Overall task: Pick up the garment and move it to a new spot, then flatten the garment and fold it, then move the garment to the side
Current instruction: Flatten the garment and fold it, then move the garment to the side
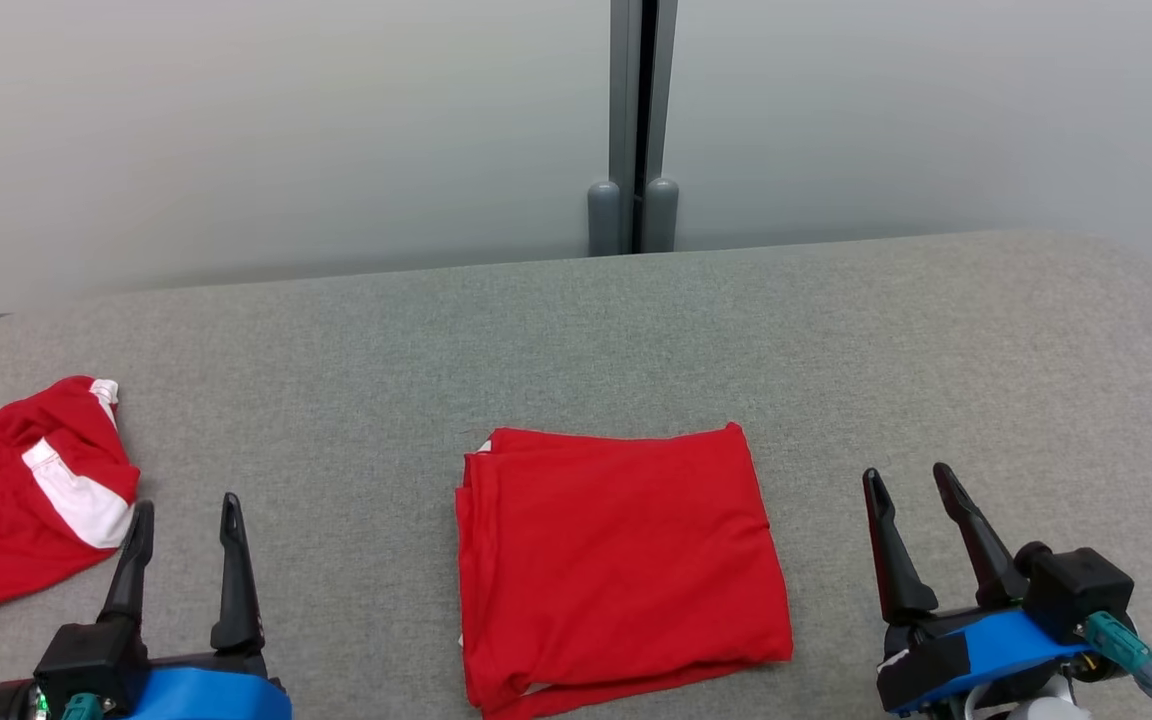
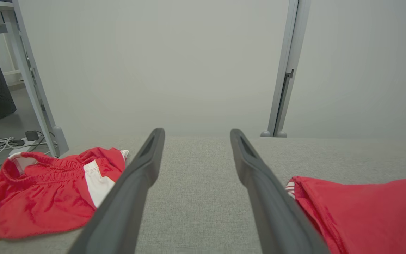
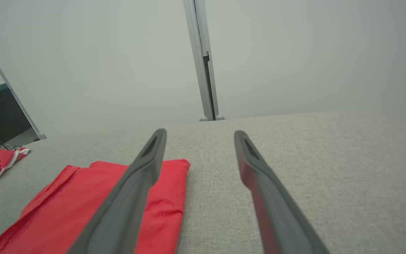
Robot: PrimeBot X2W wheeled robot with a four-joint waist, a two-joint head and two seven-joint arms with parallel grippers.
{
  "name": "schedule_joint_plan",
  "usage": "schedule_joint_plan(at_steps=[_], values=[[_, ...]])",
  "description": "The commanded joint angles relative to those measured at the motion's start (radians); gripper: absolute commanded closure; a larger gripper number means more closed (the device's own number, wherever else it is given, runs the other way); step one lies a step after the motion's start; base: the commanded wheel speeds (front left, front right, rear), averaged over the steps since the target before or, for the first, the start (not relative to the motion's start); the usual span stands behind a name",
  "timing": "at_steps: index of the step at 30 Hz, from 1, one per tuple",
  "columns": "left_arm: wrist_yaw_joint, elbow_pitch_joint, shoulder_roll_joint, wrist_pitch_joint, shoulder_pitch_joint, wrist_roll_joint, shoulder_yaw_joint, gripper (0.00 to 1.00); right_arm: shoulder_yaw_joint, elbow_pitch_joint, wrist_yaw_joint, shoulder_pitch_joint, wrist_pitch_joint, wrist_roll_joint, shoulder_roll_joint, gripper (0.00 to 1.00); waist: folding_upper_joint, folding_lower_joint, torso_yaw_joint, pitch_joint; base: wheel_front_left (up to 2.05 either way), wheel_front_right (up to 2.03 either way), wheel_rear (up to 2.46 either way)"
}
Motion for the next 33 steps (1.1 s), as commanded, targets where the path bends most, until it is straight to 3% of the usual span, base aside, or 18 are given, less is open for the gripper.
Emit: schedule_joint_plan(at_steps=[1, 10, 33], values=[[-0.001, 0.008, -0.001, -0.004, 0.013, 0.000, 0.004, 0.00, 0.002, -0.011, 0.001, 0.017, 0.006, -0.008, -0.001, 0.00, 0.0000, 0.0000, -0.003, -0.008, 0.00, 0.00, 0.00], [0.005, 0.021, -0.011, -0.004, 0.014, -0.004, 0.030, 0.00, 0.002, -0.040, 0.001, 0.049, 0.052, -0.017, -0.002, 0.00, 0.0000, 0.0000, 0.003, -0.017, 0.00, 0.00, 0.00], [-0.040, 0.021, -0.052, -0.004, 0.025, 0.056, 0.095, 0.00, -0.012, 0.016, 0.001, 0.026, 0.075, -0.030, -0.002, 0.00, 0.0000, 0.0000, 0.021, -0.012, 0.00, 0.00, 0.00]])
